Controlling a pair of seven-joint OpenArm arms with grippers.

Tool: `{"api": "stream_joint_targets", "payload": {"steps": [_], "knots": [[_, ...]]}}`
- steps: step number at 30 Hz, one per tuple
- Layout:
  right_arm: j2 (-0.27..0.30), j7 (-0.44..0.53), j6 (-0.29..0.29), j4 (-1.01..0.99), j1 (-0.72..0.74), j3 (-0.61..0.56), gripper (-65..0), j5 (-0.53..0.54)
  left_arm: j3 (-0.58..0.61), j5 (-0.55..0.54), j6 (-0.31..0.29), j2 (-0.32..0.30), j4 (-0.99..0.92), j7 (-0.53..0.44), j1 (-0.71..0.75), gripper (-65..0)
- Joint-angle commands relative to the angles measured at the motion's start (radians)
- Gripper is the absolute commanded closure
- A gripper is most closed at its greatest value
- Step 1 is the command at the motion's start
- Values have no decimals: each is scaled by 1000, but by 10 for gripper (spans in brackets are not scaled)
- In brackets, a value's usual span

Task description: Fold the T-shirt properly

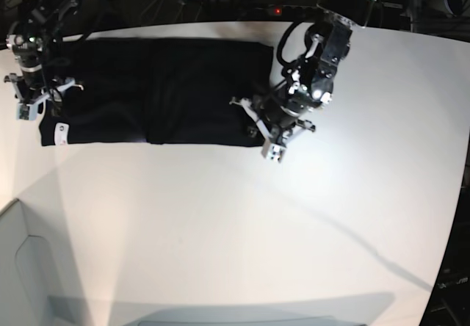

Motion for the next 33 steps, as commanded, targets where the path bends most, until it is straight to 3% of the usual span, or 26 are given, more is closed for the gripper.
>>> {"api": "stream_joint_targets", "payload": {"steps": [1,9,24,27,33], "knots": [[13,19,10,-5,3,11,-275,15,-2,6,2,-1,5,-7,-23,-133],[73,19,10,-146,2,19,-275,10,-2,6,2,-1,-9,-7,-51,-133],[73,19,10,-128,2,20,-277,18,-2,6,2,-1,-11,-7,-42,-133],[67,19,10,-101,2,20,-320,27,-2,6,2,-1,-11,-7,-40,-133],[75,18,10,-89,-11,14,-423,152,-2,6,2,-4,-11,-7,-40,-133]]}}
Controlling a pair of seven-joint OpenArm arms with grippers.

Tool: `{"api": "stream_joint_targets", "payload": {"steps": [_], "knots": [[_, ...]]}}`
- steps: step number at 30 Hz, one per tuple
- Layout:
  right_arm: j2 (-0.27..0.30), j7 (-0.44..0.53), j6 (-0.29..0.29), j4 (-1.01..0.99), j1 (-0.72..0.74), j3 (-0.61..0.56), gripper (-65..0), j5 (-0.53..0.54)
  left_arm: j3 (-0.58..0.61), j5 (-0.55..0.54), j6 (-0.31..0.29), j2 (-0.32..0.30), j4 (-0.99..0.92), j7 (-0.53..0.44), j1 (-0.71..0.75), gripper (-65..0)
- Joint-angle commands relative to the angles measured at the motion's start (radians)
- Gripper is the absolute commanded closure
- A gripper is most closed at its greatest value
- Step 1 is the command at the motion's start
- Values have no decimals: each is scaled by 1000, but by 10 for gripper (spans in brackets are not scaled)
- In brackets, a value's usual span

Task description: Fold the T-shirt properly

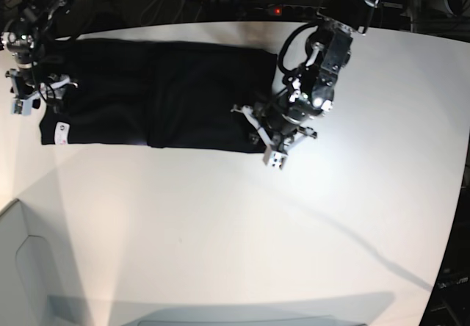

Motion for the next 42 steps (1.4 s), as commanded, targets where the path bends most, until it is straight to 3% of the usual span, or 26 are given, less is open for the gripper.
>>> {"api": "stream_joint_targets", "payload": {"steps": [1,6,10,20,24,31,32,36,42], "knots": [[21,22,11,14,1,3,-430,19,-2,5,2,-4,12,-8,-9,-133],[32,22,11,-52,8,-6,-435,18,-2,5,2,-5,12,-8,-7,-133],[73,22,11,-125,1,-46,-434,18,-2,6,2,-4,12,-8,-7,-133],[73,32,11,-145,-39,-104,-419,19,-2,9,2,-2,12,-8,-9,-133],[72,33,11,-145,-48,-155,-319,18,-2,9,2,-2,12,-8,-9,-133],[72,27,11,-145,-56,-182,-19,-19,-5,6,2,-2,12,-7,-9,-133],[72,30,11,-145,-56,-182,0,-22,-7,6,2,-2,13,-7,-9,-133],[75,33,11,-121,-53,-175,0,-22,-9,5,2,-2,30,-7,-9,-133],[60,27,11,72,-61,-173,0,-21,-9,3,3,-2,145,4,-1,-133]]}}
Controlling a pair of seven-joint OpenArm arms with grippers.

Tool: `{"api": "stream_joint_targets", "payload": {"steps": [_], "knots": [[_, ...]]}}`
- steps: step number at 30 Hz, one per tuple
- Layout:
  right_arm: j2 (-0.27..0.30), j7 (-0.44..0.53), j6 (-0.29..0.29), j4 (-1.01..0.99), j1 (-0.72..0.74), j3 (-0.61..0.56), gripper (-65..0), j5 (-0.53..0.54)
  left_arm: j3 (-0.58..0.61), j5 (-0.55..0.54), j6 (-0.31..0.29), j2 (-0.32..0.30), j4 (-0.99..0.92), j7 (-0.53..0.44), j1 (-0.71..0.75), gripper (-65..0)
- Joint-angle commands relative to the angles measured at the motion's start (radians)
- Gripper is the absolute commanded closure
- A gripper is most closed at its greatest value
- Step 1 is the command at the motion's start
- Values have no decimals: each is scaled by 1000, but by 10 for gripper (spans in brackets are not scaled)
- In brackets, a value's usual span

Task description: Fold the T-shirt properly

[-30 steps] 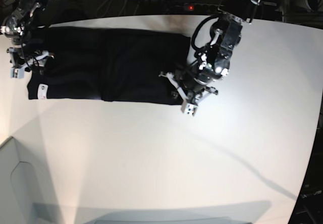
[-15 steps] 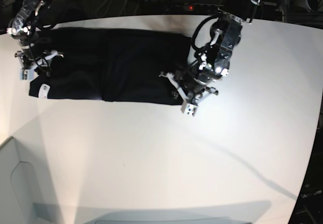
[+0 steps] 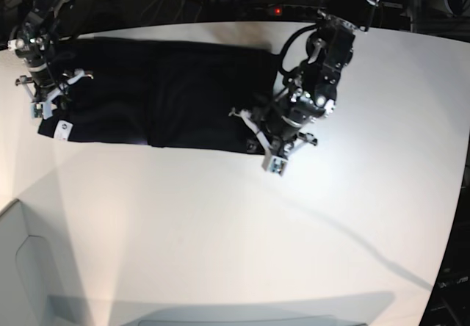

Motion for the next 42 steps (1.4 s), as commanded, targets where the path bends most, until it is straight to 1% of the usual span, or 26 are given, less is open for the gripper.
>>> {"api": "stream_joint_targets", "payload": {"steps": [1,5,8,12,15,16,18,20,23,27,32,36,39,42], "knots": [[-2,32,11,48,11,4,0,23,-6,-2,1,-2,45,-17,3,-133],[-27,30,11,148,11,-1,0,23,-11,2,7,-14,164,-14,50,-133],[-61,29,11,206,10,-2,0,23,-74,-1,7,-43,200,-15,111,-133],[-97,29,11,272,8,-5,0,23,-192,-2,-1,-40,98,-27,161,-133],[-136,29,11,315,8,-13,0,23,-206,-2,-2,-40,25,-27,157,-133],[-147,29,11,327,8,-31,0,23,-206,-2,-2,-40,6,-27,156,-133],[-160,29,11,347,0,-82,0,23,-206,-2,-2,-39,-23,-29,153,-133],[-171,29,11,353,-20,-145,0,23,-203,-2,-2,-13,-44,-49,138,-133],[-202,33,11,355,-32,-257,0,23,-203,-2,-2,7,-87,-76,130,-133],[-242,30,11,355,-32,-418,0,20,-203,-2,-2,15,-116,-80,127,-133],[-234,33,11,326,-23,-680,0,18,-203,-2,-2,13,-119,-80,127,-133],[-216,38,11,218,25,-835,0,18,-203,-2,-2,10,-121,-81,128,-133],[-203,39,11,103,72,-894,0,18,-209,-2,-2,12,-116,-81,128,-133],[-203,39,11,34,106,-901,0,18,-210,-2,-2,12,-110,-81,130,-133]]}}
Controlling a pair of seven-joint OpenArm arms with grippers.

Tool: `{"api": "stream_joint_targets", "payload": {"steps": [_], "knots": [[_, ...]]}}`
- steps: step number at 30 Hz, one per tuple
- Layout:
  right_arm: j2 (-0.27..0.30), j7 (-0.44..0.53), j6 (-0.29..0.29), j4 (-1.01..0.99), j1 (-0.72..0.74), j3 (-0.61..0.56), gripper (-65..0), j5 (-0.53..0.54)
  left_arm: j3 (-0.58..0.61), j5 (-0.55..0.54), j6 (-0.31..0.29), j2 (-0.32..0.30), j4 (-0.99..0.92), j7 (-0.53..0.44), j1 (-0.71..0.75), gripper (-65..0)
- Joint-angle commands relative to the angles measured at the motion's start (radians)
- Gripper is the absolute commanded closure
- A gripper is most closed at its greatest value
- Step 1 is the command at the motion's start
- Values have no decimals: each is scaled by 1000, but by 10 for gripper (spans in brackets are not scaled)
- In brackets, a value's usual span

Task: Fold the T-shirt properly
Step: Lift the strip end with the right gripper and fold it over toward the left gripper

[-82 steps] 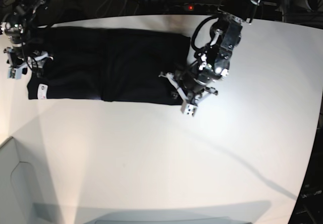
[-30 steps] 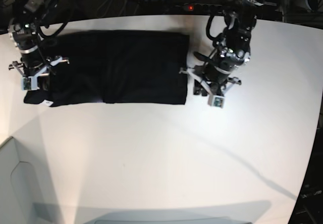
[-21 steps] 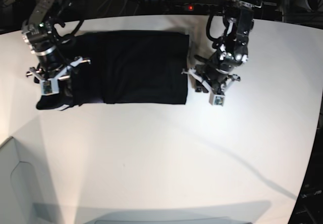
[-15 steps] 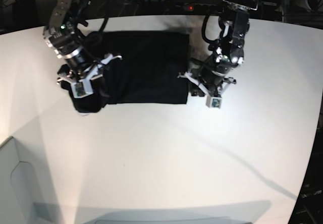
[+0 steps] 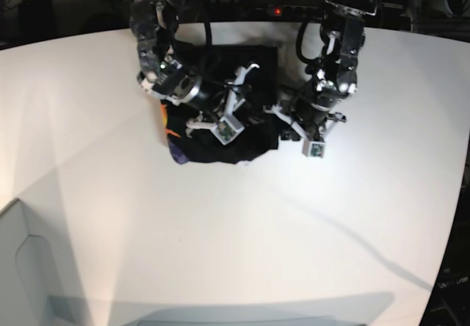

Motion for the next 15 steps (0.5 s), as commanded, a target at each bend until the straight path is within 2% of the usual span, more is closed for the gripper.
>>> {"api": "stream_joint_targets", "payload": {"steps": [1,7,12,15], "knots": [[-11,23,11,3,17,-7,0,21,0,2,9,-3,2,44,5,-133],[-11,23,11,-38,40,-10,0,21,-17,2,9,-13,59,54,19,-133],[-13,14,11,-41,63,-12,-2,21,-141,2,9,-24,185,54,97,-133],[-11,14,11,-50,68,-12,-94,21,-233,2,9,-24,240,54,140,-133]]}}
